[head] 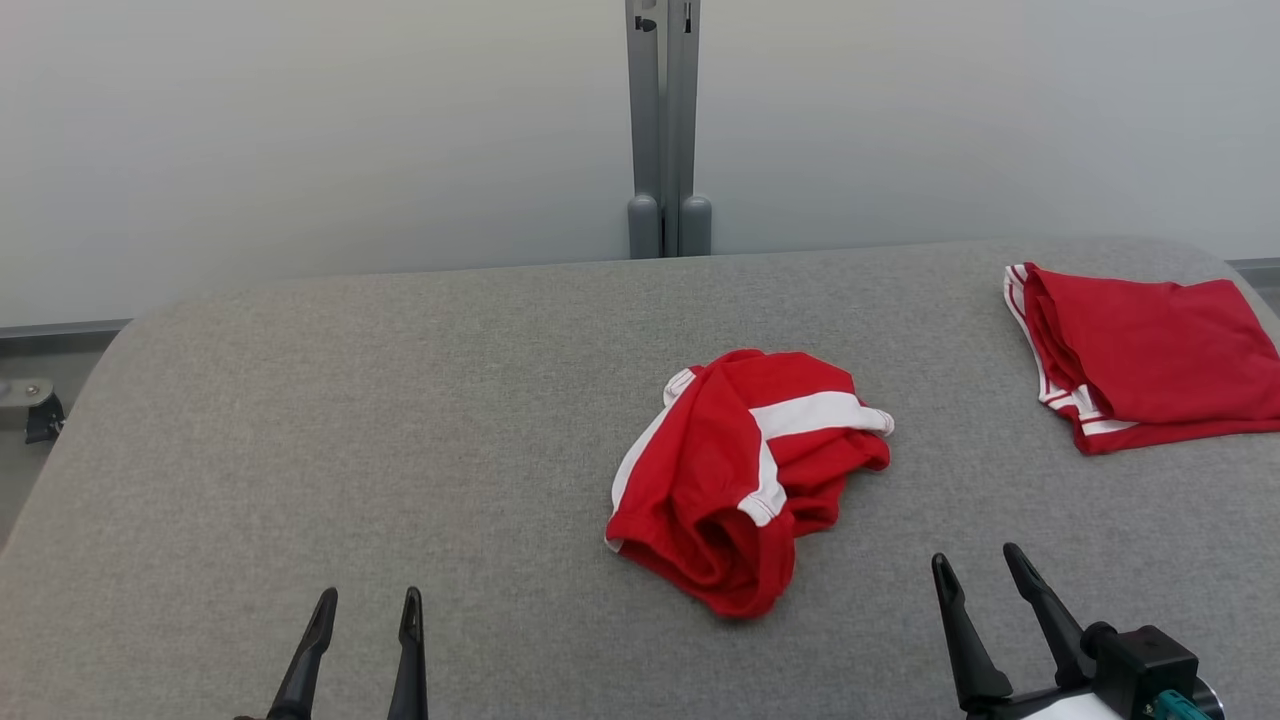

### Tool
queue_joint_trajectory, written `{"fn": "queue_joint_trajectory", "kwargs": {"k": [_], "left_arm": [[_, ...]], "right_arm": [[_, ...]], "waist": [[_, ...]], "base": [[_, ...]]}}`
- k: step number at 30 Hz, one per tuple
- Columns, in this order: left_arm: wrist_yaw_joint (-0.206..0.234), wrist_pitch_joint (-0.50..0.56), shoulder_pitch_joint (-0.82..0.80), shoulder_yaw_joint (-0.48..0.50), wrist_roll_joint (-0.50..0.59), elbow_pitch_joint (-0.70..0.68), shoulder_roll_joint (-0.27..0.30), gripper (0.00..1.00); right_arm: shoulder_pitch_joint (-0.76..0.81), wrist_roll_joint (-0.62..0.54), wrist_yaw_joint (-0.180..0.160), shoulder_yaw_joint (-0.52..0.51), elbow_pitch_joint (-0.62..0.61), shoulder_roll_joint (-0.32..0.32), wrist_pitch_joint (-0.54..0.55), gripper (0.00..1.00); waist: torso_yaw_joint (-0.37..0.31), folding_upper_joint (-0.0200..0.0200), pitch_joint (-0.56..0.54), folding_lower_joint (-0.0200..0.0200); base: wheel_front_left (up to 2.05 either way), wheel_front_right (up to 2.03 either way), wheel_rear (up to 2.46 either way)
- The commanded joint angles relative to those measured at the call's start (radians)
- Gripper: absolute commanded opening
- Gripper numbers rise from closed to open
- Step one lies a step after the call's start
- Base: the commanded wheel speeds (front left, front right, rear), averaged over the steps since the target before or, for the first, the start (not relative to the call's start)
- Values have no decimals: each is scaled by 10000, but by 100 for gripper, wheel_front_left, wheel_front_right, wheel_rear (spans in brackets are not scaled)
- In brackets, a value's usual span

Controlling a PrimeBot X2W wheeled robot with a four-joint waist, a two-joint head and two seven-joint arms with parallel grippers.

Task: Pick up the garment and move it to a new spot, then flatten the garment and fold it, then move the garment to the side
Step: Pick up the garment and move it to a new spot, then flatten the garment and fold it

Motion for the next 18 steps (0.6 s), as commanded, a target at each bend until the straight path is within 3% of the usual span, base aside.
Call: {"fn": "queue_joint_trajectory", "kwargs": {"k": [1, 18], "left_arm": [[-9, -1, 179, 42, 133, -20, 0, 100], [165, -1, 6, -444, 399, 56, -43, 100]], "right_arm": [[123, -7, 0, 15, 12, 12, 5, 100], [-60, 206, 0, -60, 95, 107, 5, 100]], "waist": [[-47, -1, 18, 1], [-53, -1, -36, 1]], "base": [[0, 0, 0], [0, 0, 0]]}}
